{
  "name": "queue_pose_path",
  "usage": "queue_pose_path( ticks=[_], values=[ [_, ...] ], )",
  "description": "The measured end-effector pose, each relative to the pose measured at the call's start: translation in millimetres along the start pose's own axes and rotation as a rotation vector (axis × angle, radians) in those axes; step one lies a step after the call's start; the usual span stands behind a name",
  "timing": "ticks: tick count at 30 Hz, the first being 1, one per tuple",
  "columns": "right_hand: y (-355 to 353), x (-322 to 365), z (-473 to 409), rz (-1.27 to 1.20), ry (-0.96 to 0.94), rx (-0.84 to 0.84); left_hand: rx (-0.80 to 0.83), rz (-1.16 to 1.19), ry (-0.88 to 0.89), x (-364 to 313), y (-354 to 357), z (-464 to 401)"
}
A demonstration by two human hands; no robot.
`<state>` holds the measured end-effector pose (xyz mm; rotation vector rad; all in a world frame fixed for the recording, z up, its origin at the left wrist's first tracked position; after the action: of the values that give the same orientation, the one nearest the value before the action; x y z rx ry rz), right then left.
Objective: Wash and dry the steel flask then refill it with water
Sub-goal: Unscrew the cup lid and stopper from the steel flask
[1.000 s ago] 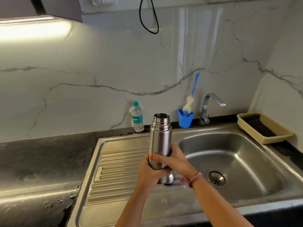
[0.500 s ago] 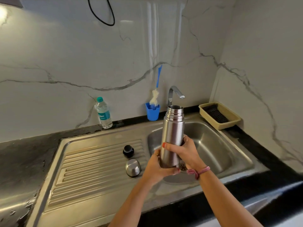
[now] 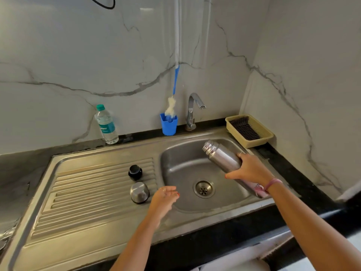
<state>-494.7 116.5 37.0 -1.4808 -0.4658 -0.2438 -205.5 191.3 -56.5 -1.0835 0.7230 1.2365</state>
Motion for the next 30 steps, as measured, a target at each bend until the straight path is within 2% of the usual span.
queue_pose_path(
  ticks=[6, 13, 21, 30],
  values=[
    [0.9, -32.8, -9.1, 0.147, 0.032, 0.107, -0.137, 0.082, -0.065, 11.4, 0.4, -4.7],
    [2.4, -41.4, -19.6, 0.219, 0.073, 0.137, -0.157, 0.105, -0.085, 14.6, -2.8, -8.8],
    [-13.4, -41.0, -36.5, 0.579, 0.046, 0.084, -0.175, 0.121, -0.095, 17.5, -6.3, -13.0],
    [-31.0, -36.8, -48.5, 0.726, 0.014, -0.014, -0.199, 0.136, -0.08, 15.8, -4.4, -11.1]
  ],
)
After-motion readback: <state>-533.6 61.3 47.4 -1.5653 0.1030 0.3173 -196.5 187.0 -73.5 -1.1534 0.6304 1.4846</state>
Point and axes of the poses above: each hand's wrist, its own z-axis away from the middle knuckle, its own y-axis out of the palm, x = y × z, the point moved 1 cm from there along -z, towards the middle knuckle, and after that the axes turned 1 degree about -x, right-handed, at the moved point
